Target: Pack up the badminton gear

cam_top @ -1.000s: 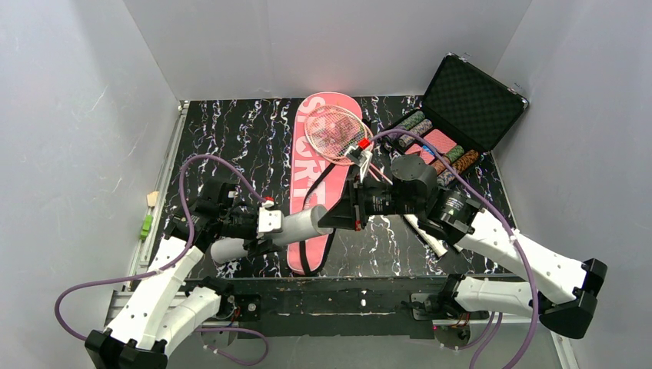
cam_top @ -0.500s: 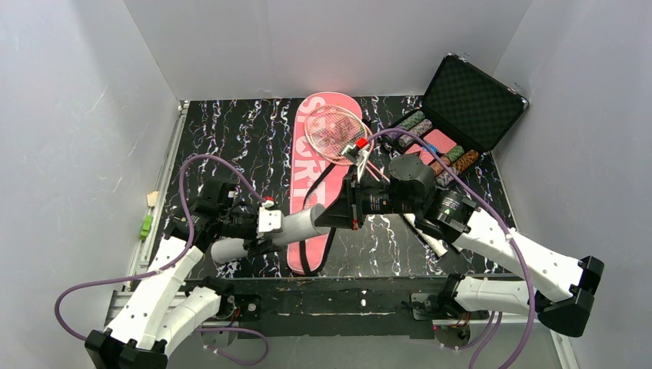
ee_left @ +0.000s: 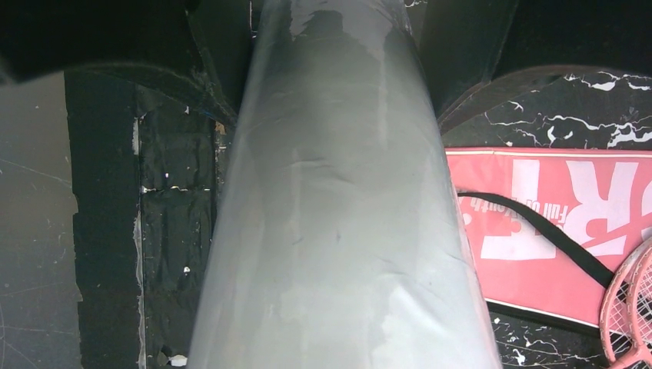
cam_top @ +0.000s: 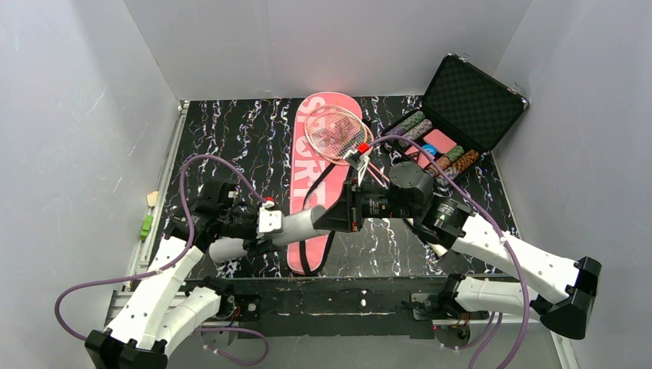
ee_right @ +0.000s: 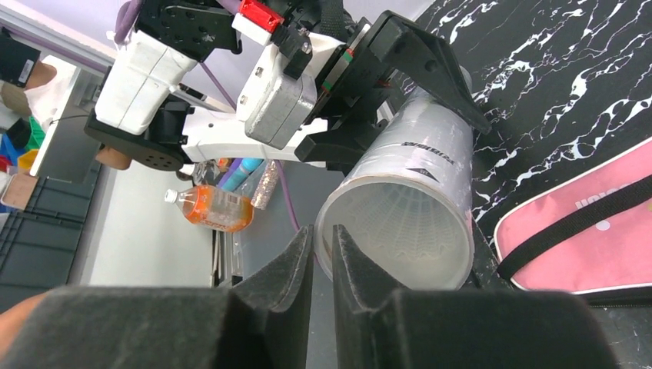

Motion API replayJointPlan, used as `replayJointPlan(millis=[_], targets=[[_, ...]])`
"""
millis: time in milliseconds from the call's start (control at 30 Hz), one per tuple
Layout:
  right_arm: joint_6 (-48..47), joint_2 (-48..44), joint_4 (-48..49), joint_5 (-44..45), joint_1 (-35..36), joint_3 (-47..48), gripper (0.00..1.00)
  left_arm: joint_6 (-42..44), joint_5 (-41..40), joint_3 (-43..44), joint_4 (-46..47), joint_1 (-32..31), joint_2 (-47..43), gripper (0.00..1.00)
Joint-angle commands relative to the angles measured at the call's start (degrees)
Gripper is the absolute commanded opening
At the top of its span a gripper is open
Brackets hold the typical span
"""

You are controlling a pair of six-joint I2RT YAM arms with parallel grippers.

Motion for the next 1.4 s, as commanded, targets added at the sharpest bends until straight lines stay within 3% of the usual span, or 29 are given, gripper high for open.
replayJointPlan(millis=[0, 367, 533, 633, 733, 800, 1367], targets=[[0.18, -1.61, 5.19, 1.16, 0.25, -0.93, 0.24, 1.01, 2.64, 0.69, 0.84, -0.23, -0.90, 0.29], [0.26, -4.88, 5.47, 2.55, 0.04, -2.06, 0.47, 1.13, 2.95, 0.71, 0.59, -0.23, -0.92, 0.28], [0.25, -6.26, 3.92, 3.85, -0.59, -2.43, 0.48, 1.23, 3.08, 0.72, 0.50, -0.23, -1.07, 0.28], [0.62, -6.98, 3.16, 5.53, -1.33, -2.72, 0.38, 1.31, 3.04, 0.73, 0.36, -0.24, -1.04, 0.28], [1.35, -5.69, 0.39, 5.84, -2.07, -2.00, 0.13, 1.47, 3.01, 0.79, 0.36, -0.23, -0.97, 0.28], [1.32, -4.11, -0.38, 5.59, -2.09, -1.12, 0.05, 1.49, 3.14, 0.95, 0.30, -0.23, -0.92, 0.28], [0.46, 0.04, -1.75, 3.89, -1.03, 0.29, 0.02, 1.14, 3.18, 0.90, 0.75, -0.23, -0.69, 0.28]])
